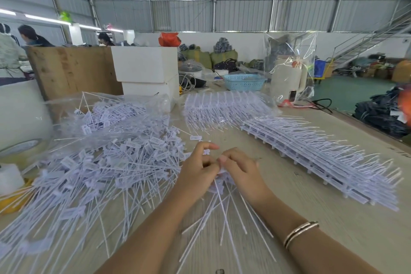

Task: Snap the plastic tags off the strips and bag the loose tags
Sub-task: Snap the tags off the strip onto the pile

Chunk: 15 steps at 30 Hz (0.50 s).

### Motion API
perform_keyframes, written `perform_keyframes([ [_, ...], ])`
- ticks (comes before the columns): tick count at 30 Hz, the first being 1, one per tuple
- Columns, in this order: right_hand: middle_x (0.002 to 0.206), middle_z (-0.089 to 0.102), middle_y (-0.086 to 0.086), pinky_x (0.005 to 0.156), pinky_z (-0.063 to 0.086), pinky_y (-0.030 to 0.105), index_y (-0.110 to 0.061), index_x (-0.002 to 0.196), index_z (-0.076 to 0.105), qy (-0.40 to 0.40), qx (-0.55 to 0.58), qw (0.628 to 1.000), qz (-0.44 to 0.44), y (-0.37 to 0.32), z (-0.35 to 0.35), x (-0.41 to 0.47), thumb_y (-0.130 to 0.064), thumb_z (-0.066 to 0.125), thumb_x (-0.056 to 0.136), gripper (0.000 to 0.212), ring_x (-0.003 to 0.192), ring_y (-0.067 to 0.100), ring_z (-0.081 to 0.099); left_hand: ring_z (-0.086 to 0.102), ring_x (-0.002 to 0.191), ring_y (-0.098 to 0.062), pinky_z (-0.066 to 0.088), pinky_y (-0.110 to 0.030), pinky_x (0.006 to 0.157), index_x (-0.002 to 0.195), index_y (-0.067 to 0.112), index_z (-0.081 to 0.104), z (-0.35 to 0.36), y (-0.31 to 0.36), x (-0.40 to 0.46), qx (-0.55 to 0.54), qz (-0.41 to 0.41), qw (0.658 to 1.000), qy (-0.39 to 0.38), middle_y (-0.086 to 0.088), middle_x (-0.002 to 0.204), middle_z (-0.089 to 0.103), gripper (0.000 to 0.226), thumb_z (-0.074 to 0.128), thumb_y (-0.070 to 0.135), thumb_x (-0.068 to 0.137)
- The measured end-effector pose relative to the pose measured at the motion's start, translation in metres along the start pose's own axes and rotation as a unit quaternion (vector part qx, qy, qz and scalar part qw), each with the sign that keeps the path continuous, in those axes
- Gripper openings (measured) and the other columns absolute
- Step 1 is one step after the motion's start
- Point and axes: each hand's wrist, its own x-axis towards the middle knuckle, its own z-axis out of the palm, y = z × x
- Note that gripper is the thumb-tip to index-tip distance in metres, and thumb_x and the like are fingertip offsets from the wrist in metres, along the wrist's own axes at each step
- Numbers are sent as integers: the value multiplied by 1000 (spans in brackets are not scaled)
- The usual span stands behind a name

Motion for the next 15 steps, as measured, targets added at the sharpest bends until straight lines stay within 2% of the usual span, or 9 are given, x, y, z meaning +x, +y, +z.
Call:
perform_keyframes([
  [3, 73, 57, 0, 76, 42, 34, -15, 73, 61, 4, 66, 998, 20, 3, -3, 1, -20, 57, 93, 21, 72, 12, 54, 67, 60, -13, 50, -18, 56, 102, 22, 58, 3, -3, 4, -86, -55, 994, 37, 9, 70, 66, 15, 61, 13, 90],
  [5, 69, 51, 8, 70, 40, 37, -8, 71, 54, 19, 111, 993, 35, 7, -7, 2, -17, 56, 94, 25, 67, 19, 47, 68, 65, -16, 53, -24, 61, 95, 17, 63, 1, -3, 7, -165, -97, 979, 71, 6, 78, 66, 10, 59, 9, 91],
  [6, 67, 48, 7, 68, 39, 37, -10, 70, 51, 24, 122, 991, 39, 8, -9, 3, -17, 54, 95, 26, 66, 19, 45, 68, 66, -16, 55, -27, 64, 92, 16, 64, -1, -3, 8, -177, -107, 975, 79, 4, 78, 66, 10, 57, 9, 92],
  [8, 65, 46, 0, 65, 39, 30, -13, 70, 48, 27, 133, 990, 36, 9, -10, 4, -18, 52, 96, 27, 63, 15, 43, 68, 65, -17, 55, -32, 69, 86, 14, 63, -2, -4, 9, -149, -121, 979, 68, 4, 71, 66, 10, 56, 15, 93],
  [11, 65, 46, -2, 64, 39, 24, -11, 74, 48, -5, 136, 990, 26, 9, -9, 3, -23, 52, 95, 25, 62, 11, 43, 65, 58, -18, 54, -34, 64, 74, 14, 60, 0, -4, 6, -36, -115, 992, 47, 6, 56, 60, 25, 56, 30, 93],
  [13, 66, 51, -2, 67, 41, 24, -11, 74, 52, -48, 155, 986, 30, 8, -8, 2, -33, 55, 90, 27, 65, 11, 49, 61, 56, -18, 51, -30, 60, 69, 14, 57, 2, -3, 5, 4, -83, 995, 54, 6, 53, 56, 30, 54, 31, 93],
  [15, 68, 58, -3, 70, 43, 20, -12, 72, 59, -77, 142, 987, 21, 8, -6, 1, -27, 56, 90, 24, 68, 9, 56, 60, 53, -13, 47, -21, 54, 68, 15, 57, 3, -1, 4, 23, -67, 995, 65, 3, 52, 59, 31, 52, 30, 94],
])
